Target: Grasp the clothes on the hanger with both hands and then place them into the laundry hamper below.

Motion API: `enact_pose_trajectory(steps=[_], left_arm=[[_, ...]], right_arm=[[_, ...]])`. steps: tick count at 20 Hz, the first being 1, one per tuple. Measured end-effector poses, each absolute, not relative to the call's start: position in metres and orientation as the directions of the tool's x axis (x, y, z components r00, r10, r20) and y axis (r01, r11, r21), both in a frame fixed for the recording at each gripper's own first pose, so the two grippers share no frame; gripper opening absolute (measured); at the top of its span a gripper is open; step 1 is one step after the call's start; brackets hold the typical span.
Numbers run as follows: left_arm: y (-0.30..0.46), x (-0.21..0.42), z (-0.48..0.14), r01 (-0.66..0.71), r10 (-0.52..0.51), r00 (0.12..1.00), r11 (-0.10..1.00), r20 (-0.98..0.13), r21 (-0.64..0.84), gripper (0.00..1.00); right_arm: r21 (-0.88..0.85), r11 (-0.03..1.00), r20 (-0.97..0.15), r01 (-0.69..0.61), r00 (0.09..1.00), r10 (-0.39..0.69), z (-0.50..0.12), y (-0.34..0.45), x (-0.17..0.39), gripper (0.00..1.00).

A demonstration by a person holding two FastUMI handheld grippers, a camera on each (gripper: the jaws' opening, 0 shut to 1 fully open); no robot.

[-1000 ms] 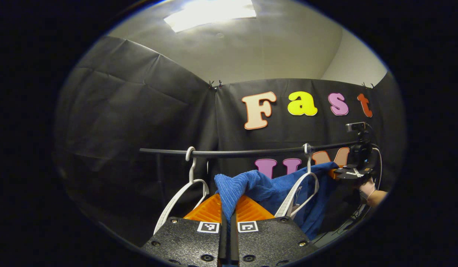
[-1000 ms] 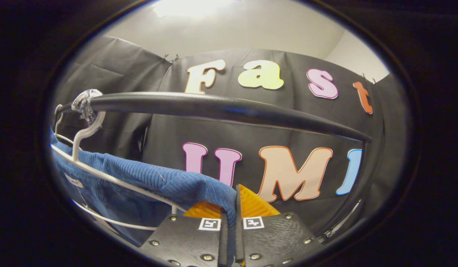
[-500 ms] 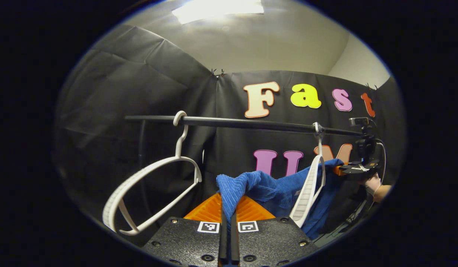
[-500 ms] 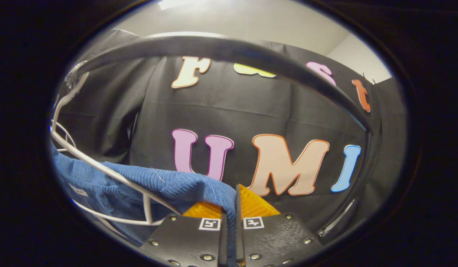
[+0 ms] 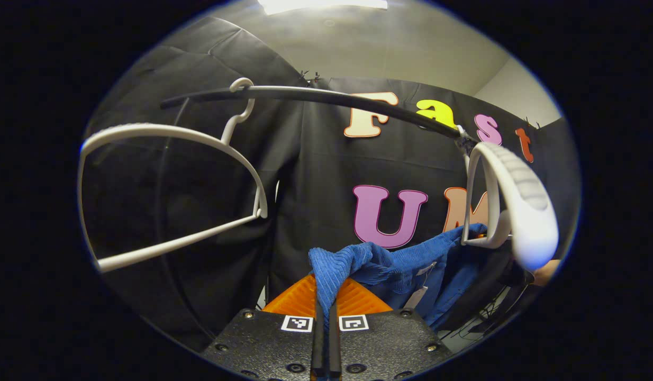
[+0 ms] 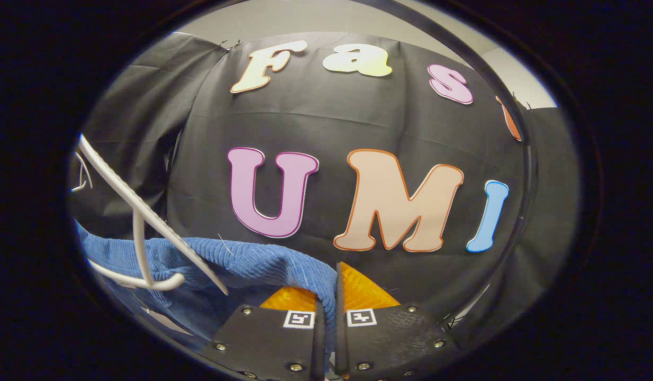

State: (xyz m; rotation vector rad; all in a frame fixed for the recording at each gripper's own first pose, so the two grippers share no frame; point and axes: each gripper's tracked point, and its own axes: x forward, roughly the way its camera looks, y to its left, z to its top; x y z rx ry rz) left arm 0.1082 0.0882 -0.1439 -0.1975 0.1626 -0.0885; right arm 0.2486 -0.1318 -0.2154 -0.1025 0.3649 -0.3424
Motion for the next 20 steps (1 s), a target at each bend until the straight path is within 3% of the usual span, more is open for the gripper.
enact_pose_trajectory(steps=[5,11,20], left_arm=[[0.083,0.098,-0.174,0.058,-0.115,0.971,0.963,-0.209,-0.263,0.04],[0.075,0.083,-0.211,0.067,-0.123,0.95,0.978,-0.286,-0.198,0.04],[0.008,0.045,-0.241,0.201,-0.254,0.894,0.963,-0.368,-0.178,0.04]], right_arm=[[-0.176,0.933,-0.36,0.313,0.862,-0.357,-0.235,-0.134,0.217,0.08],[-0.183,0.929,-0.4,0.322,0.839,-0.37,-0.252,-0.136,0.179,0.08],[-0.125,0.948,-0.479,0.292,0.819,-0.316,-0.279,-0.118,0.107,0.08]])
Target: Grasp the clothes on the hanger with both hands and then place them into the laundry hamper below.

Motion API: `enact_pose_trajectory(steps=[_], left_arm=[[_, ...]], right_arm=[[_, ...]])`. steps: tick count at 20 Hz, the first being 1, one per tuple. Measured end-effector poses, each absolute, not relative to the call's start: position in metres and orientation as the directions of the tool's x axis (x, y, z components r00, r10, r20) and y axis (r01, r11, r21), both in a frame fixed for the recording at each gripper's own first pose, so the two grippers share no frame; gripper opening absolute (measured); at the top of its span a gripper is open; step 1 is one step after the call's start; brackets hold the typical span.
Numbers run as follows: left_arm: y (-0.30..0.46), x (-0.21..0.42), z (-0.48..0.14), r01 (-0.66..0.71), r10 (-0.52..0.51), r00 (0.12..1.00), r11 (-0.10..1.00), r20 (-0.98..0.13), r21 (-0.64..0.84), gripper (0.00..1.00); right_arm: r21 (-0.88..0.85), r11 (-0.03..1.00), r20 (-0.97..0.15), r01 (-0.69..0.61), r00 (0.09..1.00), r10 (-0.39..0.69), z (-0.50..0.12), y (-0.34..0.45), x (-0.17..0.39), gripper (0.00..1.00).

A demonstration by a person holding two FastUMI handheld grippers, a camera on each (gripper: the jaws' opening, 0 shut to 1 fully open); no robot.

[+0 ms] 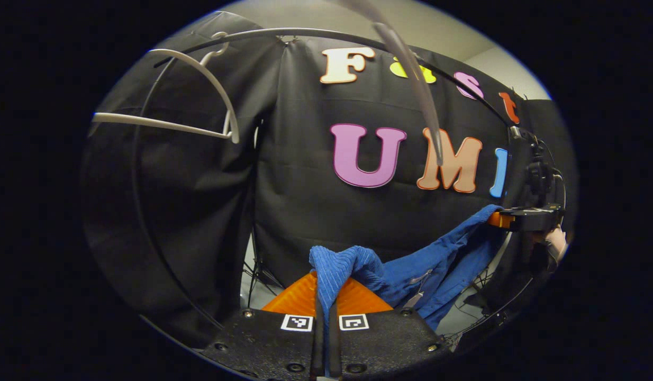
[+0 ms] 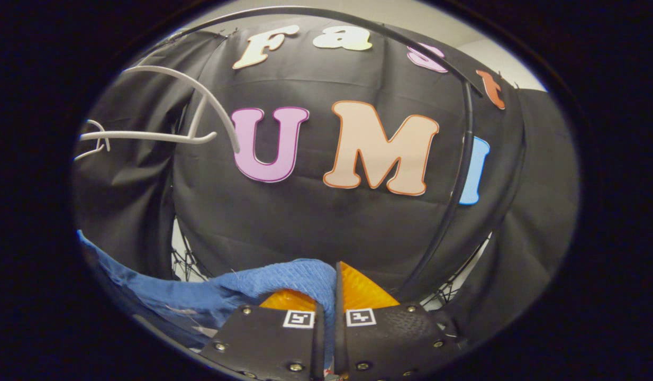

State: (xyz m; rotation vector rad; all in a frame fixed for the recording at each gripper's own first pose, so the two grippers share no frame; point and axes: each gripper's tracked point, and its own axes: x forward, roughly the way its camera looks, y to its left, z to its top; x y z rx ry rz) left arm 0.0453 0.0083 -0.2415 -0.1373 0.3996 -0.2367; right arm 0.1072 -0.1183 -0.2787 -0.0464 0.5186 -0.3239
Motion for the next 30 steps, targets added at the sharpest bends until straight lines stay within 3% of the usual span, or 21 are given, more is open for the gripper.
enact_pose_trajectory(steps=[8,14,18,21,30], left_arm=[[-0.126,0.049,-0.194,0.502,-0.565,0.784,0.821,-0.257,-0.273,0.05],[-0.176,0.077,-0.179,0.581,-0.671,0.713,0.728,-0.204,-0.363,0.04],[-0.184,0.079,-0.216,0.524,-0.672,0.689,0.72,-0.271,-0.454,0.04],[-0.194,0.081,-0.266,0.509,-0.659,0.657,0.746,-0.367,-0.428,0.04],[-0.174,0.042,-0.403,0.38,-0.57,0.492,0.821,-0.658,-0.426,0.05]], right_arm=[[-0.017,0.981,-0.466,0.192,0.867,-0.178,-0.251,-0.082,0.092,0.07],[0.021,0.989,-0.476,0.149,0.871,-0.121,-0.251,-0.064,0.071,0.08],[0.072,0.982,-0.554,0.175,0.826,-0.106,-0.298,-0.065,0.061,0.08],[0.075,0.98,-0.626,0.184,0.774,-0.097,-0.345,-0.061,0.042,0.08],[0.026,0.98,-0.837,0.195,0.541,-0.086,-0.472,-0.053,-0.016,0.08]])
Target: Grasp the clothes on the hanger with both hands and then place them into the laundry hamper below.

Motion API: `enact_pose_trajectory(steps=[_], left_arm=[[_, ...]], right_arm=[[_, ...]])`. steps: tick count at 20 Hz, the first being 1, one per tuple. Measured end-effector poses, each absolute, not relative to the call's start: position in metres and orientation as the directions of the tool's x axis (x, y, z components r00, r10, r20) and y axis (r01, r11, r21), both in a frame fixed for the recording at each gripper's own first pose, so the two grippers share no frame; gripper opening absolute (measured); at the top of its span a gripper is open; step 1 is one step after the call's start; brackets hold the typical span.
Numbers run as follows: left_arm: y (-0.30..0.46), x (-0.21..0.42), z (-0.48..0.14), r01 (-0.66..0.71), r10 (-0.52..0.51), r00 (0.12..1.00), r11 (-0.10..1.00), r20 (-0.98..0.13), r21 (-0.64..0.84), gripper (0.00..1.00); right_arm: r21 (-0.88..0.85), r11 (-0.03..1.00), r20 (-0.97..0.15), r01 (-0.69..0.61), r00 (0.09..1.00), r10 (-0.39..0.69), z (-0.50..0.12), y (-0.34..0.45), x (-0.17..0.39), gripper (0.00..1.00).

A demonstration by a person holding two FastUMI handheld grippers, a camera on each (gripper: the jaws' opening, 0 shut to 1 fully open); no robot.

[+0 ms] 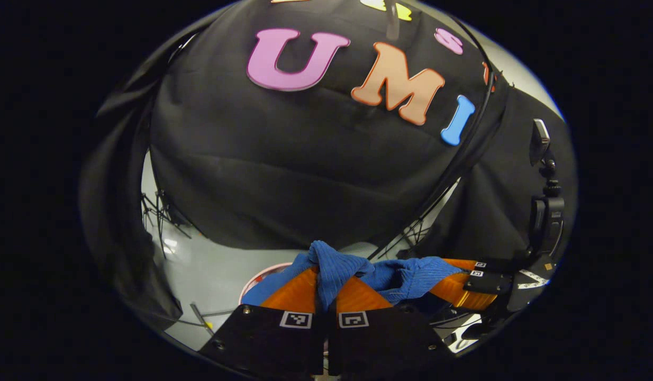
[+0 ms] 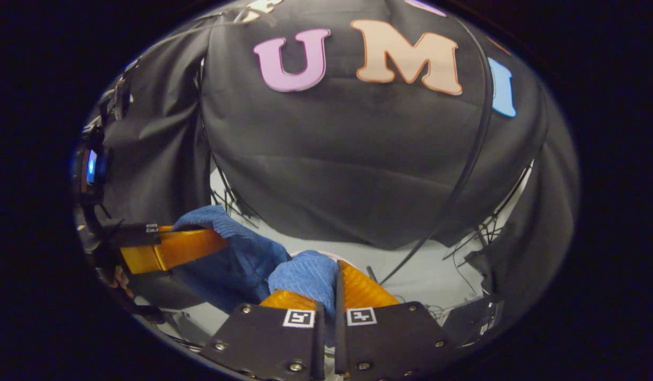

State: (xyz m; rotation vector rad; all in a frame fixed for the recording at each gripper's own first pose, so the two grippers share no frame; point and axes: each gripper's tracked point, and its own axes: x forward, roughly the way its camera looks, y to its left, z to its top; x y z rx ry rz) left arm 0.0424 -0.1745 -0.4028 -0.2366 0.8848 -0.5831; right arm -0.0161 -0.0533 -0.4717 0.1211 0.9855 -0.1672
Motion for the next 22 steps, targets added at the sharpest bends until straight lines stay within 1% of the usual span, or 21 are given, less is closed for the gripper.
enact_pose_trajectory(steps=[2,5,6,9,12,13,14,15,16,18,20,21,22], left_arm=[[-0.169,0.023,-0.428,0.368,-0.542,0.422,0.835,-0.727,-0.409,0.05],[-0.163,0.003,-0.451,0.351,-0.499,0.349,0.854,-0.793,-0.383,0.05],[-0.16,-0.004,-0.461,0.335,-0.483,0.313,0.862,-0.818,-0.38,0.05],[-0.146,-0.034,-0.497,0.276,-0.423,0.173,0.888,-0.89,-0.369,0.05],[-0.138,-0.059,-0.529,0.238,-0.369,0.04,0.906,-0.928,-0.35,0.05],[-0.138,-0.07,-0.533,0.229,-0.363,-0.005,0.907,-0.932,-0.355,0.02],[-0.137,-0.078,-0.541,0.216,-0.354,-0.042,0.91,-0.934,-0.354,0.11],[-0.133,-0.084,-0.547,0.203,-0.345,-0.059,0.915,-0.937,-0.349,0.16],[-0.135,-0.087,-0.553,0.185,-0.348,-0.074,0.916,-0.935,-0.355,0.17],[-0.137,-0.095,-0.56,0.145,-0.349,-0.118,0.92,-0.93,-0.363,0.55],[-0.131,-0.103,-0.563,0.127,-0.33,-0.152,0.928,-0.932,-0.349,0.59],[-0.126,-0.103,-0.565,0.127,-0.32,-0.157,0.932,-0.934,-0.34,0.58],[-0.123,-0.103,-0.564,0.136,-0.312,-0.157,0.933,-0.937,-0.333,0.67]], right_arm=[[0.022,0.981,-0.874,0.194,0.48,-0.075,-0.49,-0.046,-0.03,0.08],[0.023,0.978,-0.911,0.207,0.408,-0.065,-0.513,-0.037,-0.045,0.08],[0.023,0.977,-0.922,0.213,0.382,-0.061,-0.519,-0.034,-0.05,0.08],[0.05,0.974,-0.939,0.22,0.344,-0.029,-0.53,-0.021,-0.052,0.08],[0.041,0.981,-0.951,0.191,0.307,-0.02,-0.54,-0.013,-0.052,0.08],[0.046,0.981,-0.955,0.189,0.297,-0.013,-0.54,-0.011,-0.051,0.09],[0.051,0.981,-0.958,0.19,0.288,-0.006,-0.541,-0.011,-0.052,0.08],[0.052,0.98,-0.96,0.19,0.28,-0.004,-0.545,-0.014,-0.053,0.08],[0.051,0.981,-0.962,0.188,0.273,-0.002,-0.549,-0.014,-0.057,0.08],[0.046,0.984,-0.966,0.174,0.257,0.0,-0.556,-0.01,-0.065,0.09],[0.041,0.985,-0.97,0.168,0.245,-0.002,-0.561,-0.007,-0.072,0.08],[0.041,0.985,-0.971,0.167,0.239,0.0,-0.563,-0.006,-0.074,0.08],[0.038,0.986,-0.971,0.163,0.239,-0.002,-0.561,-0.006,-0.075,0.08]])
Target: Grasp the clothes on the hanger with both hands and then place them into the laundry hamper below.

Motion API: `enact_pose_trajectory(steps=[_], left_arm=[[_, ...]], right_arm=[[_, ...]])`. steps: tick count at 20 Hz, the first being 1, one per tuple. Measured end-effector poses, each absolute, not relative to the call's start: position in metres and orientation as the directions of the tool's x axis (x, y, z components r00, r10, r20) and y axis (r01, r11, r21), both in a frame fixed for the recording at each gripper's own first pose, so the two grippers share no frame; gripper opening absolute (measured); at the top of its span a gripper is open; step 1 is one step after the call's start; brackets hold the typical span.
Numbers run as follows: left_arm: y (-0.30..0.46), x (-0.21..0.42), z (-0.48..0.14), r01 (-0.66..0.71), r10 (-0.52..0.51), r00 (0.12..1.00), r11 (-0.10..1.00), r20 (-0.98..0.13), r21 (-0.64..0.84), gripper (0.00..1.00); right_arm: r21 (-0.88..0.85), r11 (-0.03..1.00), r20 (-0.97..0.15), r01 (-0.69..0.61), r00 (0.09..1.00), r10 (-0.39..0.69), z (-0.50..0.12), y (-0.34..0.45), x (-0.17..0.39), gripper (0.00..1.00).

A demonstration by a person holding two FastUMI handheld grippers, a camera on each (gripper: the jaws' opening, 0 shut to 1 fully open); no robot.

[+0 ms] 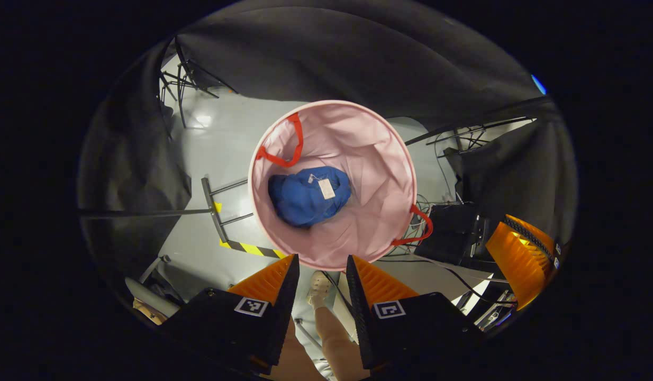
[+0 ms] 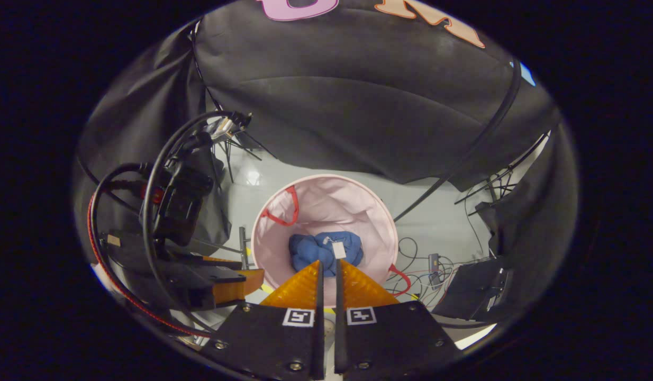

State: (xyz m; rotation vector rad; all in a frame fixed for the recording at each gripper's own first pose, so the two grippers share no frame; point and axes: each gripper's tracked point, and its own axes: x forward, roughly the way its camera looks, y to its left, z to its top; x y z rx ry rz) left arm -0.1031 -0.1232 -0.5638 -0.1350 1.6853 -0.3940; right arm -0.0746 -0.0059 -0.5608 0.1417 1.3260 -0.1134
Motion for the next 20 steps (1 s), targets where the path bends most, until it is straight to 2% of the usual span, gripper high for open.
enact_pose_trajectory(steps=[1,2,3,4,8,11,14,17,20], left_arm=[[-0.122,-0.1,-0.561,0.156,-0.311,-0.133,0.931,-0.941,-0.329,0.58],[-0.12,-0.093,-0.557,0.18,-0.311,-0.1,0.929,-0.945,-0.324,0.58],[-0.12,-0.081,-0.548,0.202,-0.318,-0.048,0.925,-0.947,-0.321,0.58],[-0.124,-0.066,-0.537,0.219,-0.335,0.012,0.92,-0.942,-0.324,0.58],[-0.138,0.0,-0.461,0.287,-0.39,0.297,0.907,-0.872,-0.308,0.58],[-0.152,0.039,-0.377,0.318,-0.446,0.496,0.892,-0.745,-0.322,0.58],[-0.159,0.066,-0.284,0.368,-0.476,0.653,0.879,-0.589,-0.303,0.58],[-0.152,0.085,-0.187,0.404,-0.498,0.767,0.865,-0.405,-0.298,0.57],[-0.135,0.089,-0.114,0.436,-0.503,0.831,0.854,-0.238,-0.282,0.57]], right_arm=[[0.034,0.987,-0.97,0.158,0.242,-0.005,-0.559,-0.007,-0.074,0.08],[0.034,0.987,-0.967,0.155,0.254,-0.006,-0.554,-0.006,-0.071,0.08],[0.037,0.987,-0.961,0.156,0.275,-0.007,-0.546,-0.007,-0.064,0.04],[0.039,0.986,-0.953,0.162,0.304,-0.012,-0.537,-0.007,-0.057,0.09],[0.03,0.982,-0.884,0.188,0.463,-0.061,-0.473,-0.018,-0.02,0.08],[0.029,0.973,-0.779,0.227,0.615,-0.121,-0.411,-0.042,0.013,0.08],[0.02,0.967,-0.636,0.253,0.749,-0.183,-0.324,-0.067,0.042,0.08],[0.025,0.966,-0.486,0.258,0.847,-0.214,-0.23,-0.083,0.061,0.08],[0.038,0.967,-0.365,0.253,0.904,-0.222,-0.145,-0.087,0.048,0.08]])
